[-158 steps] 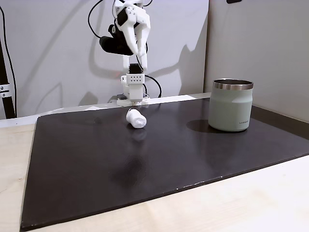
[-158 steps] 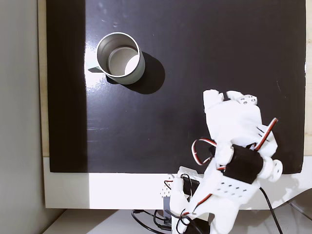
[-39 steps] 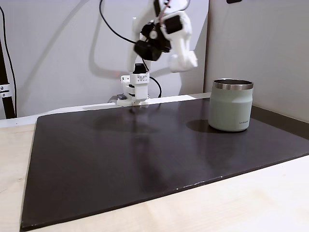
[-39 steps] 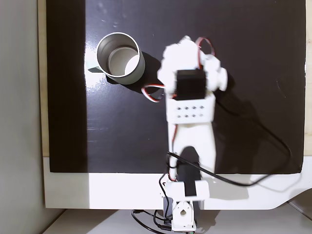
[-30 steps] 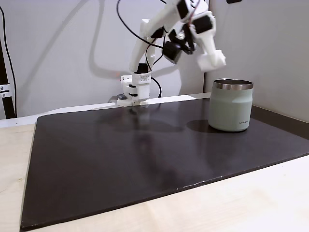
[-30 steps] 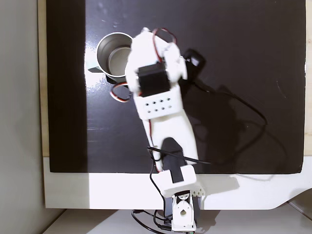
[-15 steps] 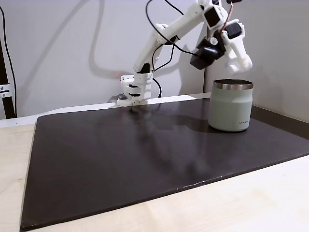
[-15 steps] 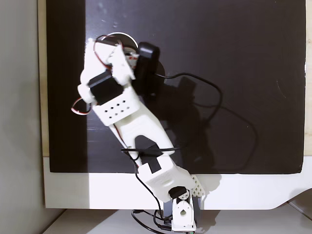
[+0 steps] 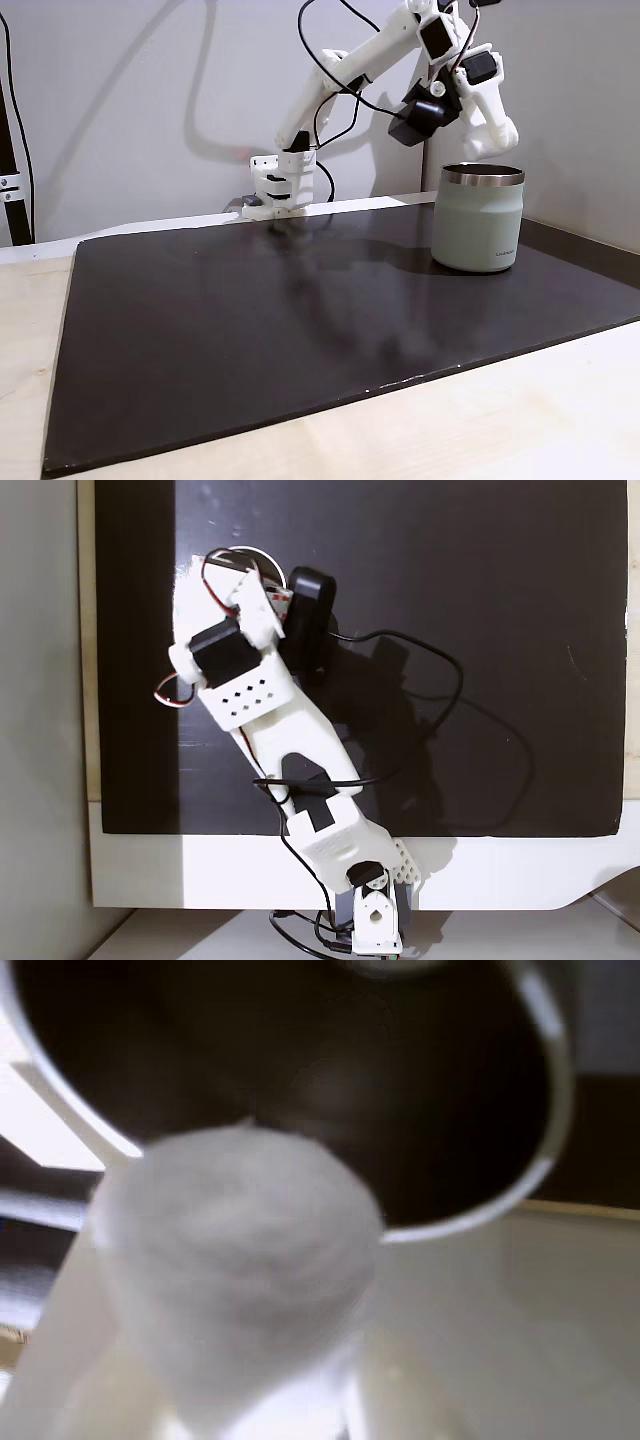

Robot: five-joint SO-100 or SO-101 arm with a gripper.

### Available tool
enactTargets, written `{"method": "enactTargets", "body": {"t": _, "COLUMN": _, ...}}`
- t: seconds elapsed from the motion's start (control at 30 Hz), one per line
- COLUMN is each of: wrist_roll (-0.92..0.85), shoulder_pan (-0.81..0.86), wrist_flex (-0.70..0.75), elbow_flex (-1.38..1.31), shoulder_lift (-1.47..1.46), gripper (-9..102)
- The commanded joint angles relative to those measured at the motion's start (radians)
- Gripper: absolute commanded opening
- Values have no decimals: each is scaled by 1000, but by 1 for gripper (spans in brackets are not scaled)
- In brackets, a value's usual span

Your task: Grasp a gauze and put it in the cup.

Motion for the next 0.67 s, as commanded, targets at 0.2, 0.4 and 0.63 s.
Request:
{"method": "enactTargets", "body": {"t": 0.2, "wrist_roll": -9, "shoulder_pan": -15, "wrist_flex": 11, "elbow_flex": -15, "shoulder_lift": 25, "gripper": 41}}
{"method": "enactTargets", "body": {"t": 0.4, "wrist_roll": -8, "shoulder_pan": -17, "wrist_flex": 11, "elbow_flex": -8, "shoulder_lift": 38, "gripper": 41}}
{"method": "enactTargets", "body": {"t": 0.63, "wrist_roll": -11, "shoulder_pan": -12, "wrist_flex": 9, "elbow_flex": -8, "shoulder_lift": 40, "gripper": 40}}
